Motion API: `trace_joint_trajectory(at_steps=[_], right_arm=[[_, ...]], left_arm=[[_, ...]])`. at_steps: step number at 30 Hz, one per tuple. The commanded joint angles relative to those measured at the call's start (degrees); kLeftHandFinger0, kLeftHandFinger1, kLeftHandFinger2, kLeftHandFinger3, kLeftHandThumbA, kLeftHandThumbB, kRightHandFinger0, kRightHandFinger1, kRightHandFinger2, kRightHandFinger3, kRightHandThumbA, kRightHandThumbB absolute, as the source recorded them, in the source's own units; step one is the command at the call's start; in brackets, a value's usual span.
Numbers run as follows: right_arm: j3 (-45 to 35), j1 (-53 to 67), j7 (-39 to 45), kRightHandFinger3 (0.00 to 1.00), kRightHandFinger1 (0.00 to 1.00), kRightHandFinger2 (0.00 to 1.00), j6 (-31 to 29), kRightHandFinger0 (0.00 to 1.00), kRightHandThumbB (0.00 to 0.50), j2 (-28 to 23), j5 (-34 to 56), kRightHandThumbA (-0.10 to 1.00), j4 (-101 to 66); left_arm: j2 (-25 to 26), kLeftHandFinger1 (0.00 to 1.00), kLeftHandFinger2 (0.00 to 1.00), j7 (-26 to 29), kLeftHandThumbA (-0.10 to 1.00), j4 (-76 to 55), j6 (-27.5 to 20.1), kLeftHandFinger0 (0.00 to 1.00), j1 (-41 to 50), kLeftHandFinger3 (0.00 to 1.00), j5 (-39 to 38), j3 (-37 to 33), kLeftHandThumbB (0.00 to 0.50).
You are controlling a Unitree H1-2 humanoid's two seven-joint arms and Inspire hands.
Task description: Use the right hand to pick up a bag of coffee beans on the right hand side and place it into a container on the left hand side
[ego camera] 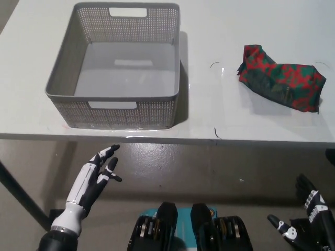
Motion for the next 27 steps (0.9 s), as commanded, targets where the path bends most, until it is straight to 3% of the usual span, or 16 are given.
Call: trace_joint_trajectory(at_steps=[1,4,6,8,9,17,21,27], right_arm=[[-2.1,-2.51,-1.3,1.0,1.0,1.0,-4.24,1.0,0.237,-1.66,-2.56,1.0,-4.17],[-4.35,-5.36,-1.84,1.0,1.0,1.0,-1.18,1.0,0.3,-3.01,-3.48,1.0,-8.44],[-5.66,-7.51,-2.14,1.0,1.0,1.0,0.35,1.0,0.305,-3.88,-4.41,1.0,-10.49],[-6.88,-10.42,-1.59,1.0,1.0,1.0,2.19,1.0,0.326,-5.5,-3.68,1.0,-12.63],[-7.21,-11.45,-1.4,1.0,1.0,1.0,3.54,1.0,0.323,-6.13,-3.82,1.0,-13.72],[-9.47,-21.72,0.09,1.0,1.0,1.0,12.0,1.0,0.288,-13.31,-8.55,1.0,-18.64],[-10.15,-28.97,1.73,1.0,1.0,1.0,20.86,1.0,0.316,-18.24,-9.53,1.0,-20.97],[-6.74,-41.47,5.67,1.0,1.0,1.0,25.5,1.0,0.359,-24.52,-11.35,1.0,-16.49]], left_arm=[[0.55,1.0,1.0,-2.5,0.87,-1.75,-1.79,0.56,-0.67,1.0,-1.04,-0.82,0.5],[1.3,1.0,1.0,-4.38,0.91,-1.66,-1.61,0.63,-0.82,1.0,-1.82,-1.37,0.5],[1.59,1.0,1.0,-5.52,0.92,-1.5,-1.51,0.7,-1.17,1.0,-2.81,-1.44,0.5],[1.75,1.0,1.0,-9.16,0.88,-1.87,0.31,0.92,-1.26,1.0,-7.87,-1.29,0.5],[1.44,1.0,1.0,-10.56,0.85,-1.88,1.2,0.99,-1.29,1.0,-10.56,-0.93,0.5],[1.28,1.0,1.0,-13.77,0.84,-2.99,1.13,1.0,-0.91,1.0,-13.78,-1.06,0.5],[1.94,1.0,1.0,-14.35,0.86,-3.04,0.14,1.0,-0.81,1.0,-12.84,-1.08,0.5],[3.66,1.0,1.0,-14.96,0.87,-3.89,-0.53,1.0,0.71,1.0,-11.72,-0.97,0.5]])
